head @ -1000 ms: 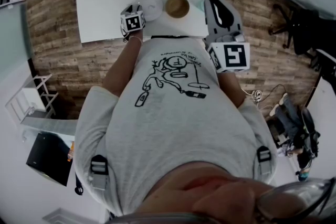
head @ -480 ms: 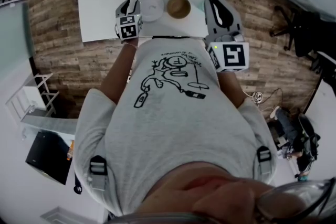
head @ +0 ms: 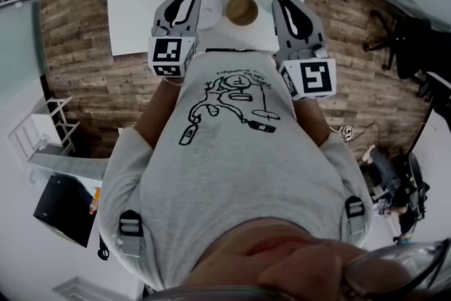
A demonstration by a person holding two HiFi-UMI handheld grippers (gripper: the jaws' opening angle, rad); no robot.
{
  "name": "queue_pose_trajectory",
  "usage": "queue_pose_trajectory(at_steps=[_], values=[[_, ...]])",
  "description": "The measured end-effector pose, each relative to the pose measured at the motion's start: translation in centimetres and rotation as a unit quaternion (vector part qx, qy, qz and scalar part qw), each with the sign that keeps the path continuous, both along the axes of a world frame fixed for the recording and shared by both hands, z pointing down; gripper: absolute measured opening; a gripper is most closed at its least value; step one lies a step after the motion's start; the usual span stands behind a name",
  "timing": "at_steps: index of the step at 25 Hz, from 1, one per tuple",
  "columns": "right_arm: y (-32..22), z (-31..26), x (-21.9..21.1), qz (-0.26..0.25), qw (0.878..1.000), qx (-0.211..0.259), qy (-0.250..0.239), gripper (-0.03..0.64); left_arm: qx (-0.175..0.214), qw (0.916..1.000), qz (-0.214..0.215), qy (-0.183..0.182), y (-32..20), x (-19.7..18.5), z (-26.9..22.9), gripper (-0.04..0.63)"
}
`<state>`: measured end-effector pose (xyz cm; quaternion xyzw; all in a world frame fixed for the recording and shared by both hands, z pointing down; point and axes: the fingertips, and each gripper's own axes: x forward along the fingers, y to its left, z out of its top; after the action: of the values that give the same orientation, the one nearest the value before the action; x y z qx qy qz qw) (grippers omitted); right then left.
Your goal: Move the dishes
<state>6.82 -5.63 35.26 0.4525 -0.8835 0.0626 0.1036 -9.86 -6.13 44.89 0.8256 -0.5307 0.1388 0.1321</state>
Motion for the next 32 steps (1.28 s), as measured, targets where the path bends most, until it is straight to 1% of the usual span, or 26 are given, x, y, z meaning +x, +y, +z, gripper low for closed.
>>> queue_pose_trajectory(at_steps=[3, 7, 11, 14, 19, 23, 25, 28, 32], values=[[0.0, -0.5, -0.3, -0.008, 1.000, -0.001, -0.006, 0.049, 0.025, 0.9989, 0.021, 0.034, 0.2, 1.4, -3.8, 0.087], [0.3, -1.2, -0.9, -0.017, 1.000, 0.001, -0.015, 0.049, 0.062, 0.9954, 0.052, 0.052, 1.1, 2.9, -8.3, 0.080], [0.8, -2.3, -1.5, -0.028, 0.999, 0.007, -0.020, 0.046, 0.080, 0.9903, 0.080, 0.081, 2.1, 4.6, -12.0, 0.080], [1.0, -3.2, -1.8, -0.033, 0.999, 0.012, -0.024, 0.046, 0.089, 0.9874, 0.094, 0.091, 2.7, 5.5, -13.8, 0.080], [1.4, -4.3, -2.0, -0.042, 0.999, 0.020, -0.023, 0.040, 0.101, 0.9857, 0.104, 0.086, 3.2, 6.0, -15.4, 0.080], [1.4, -4.5, -1.6, -0.037, 0.999, 0.019, -0.022, 0.038, 0.099, 0.9856, 0.106, 0.086, 3.3, 6.3, -15.5, 0.080], [1.4, -4.7, -1.5, -0.036, 0.999, 0.022, -0.024, 0.038, 0.095, 0.9857, 0.105, 0.092, 3.3, 6.2, -15.4, 0.080], [1.7, -4.3, -1.4, -0.037, 0.999, 0.014, -0.018, 0.038, 0.093, 0.9853, 0.102, 0.101, 3.2, 6.0, -15.2, 0.080], [1.8, -4.5, -1.4, -0.037, 0.999, 0.015, -0.019, 0.037, 0.096, 0.9852, 0.102, 0.098, 3.4, 6.1, -15.4, 0.080]])
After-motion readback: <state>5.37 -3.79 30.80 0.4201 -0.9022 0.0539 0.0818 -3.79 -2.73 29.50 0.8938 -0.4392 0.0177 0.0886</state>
